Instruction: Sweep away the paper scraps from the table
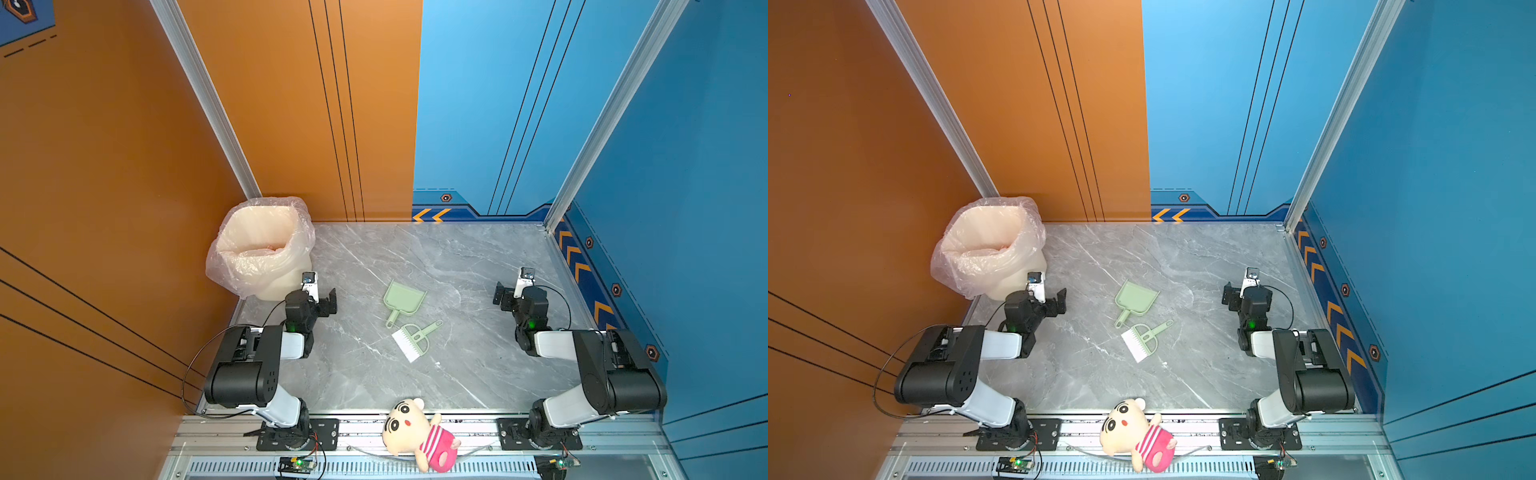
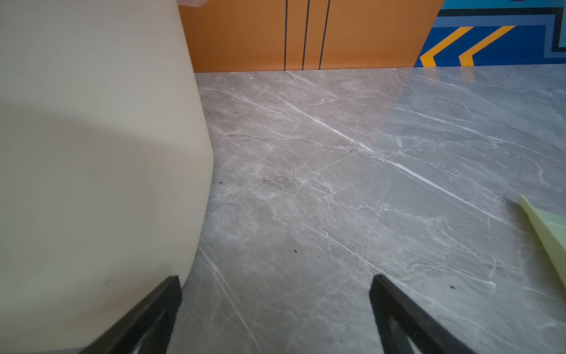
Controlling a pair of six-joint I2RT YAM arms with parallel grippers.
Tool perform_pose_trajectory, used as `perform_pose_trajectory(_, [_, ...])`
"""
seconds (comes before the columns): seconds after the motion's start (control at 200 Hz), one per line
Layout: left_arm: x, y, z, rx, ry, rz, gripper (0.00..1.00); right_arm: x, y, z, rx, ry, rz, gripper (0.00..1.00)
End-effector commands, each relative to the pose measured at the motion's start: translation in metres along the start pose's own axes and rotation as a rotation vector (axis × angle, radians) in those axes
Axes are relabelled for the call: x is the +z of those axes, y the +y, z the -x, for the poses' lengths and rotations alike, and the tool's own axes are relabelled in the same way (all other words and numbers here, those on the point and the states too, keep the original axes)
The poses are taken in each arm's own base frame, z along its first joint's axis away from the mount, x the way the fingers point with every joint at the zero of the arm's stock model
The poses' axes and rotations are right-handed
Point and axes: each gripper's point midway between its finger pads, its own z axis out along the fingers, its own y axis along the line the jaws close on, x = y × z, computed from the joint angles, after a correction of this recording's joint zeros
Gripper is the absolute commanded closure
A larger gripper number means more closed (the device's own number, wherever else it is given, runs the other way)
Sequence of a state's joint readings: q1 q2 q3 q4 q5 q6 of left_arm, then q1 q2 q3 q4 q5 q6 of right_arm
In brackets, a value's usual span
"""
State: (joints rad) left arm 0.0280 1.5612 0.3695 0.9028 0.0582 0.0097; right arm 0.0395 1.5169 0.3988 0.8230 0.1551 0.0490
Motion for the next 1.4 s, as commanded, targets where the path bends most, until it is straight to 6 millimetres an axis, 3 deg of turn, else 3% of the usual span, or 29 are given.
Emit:
perform_pose_trajectory(0.0, [0.0008, -0.0005, 0.0086, -0.005, -0.028, -0.006, 0.02, 0.0001, -0.0009, -0.0024, 0.001, -0.001, -0.007, 0.0])
perform_pose_trajectory(1.392, [0.0019, -0.001, 0.009, 0.015, -0.024, 0.019, 0.02, 0.0009, -0.001, -0.0024, 0.008, 0.003, 0.004, 0.0])
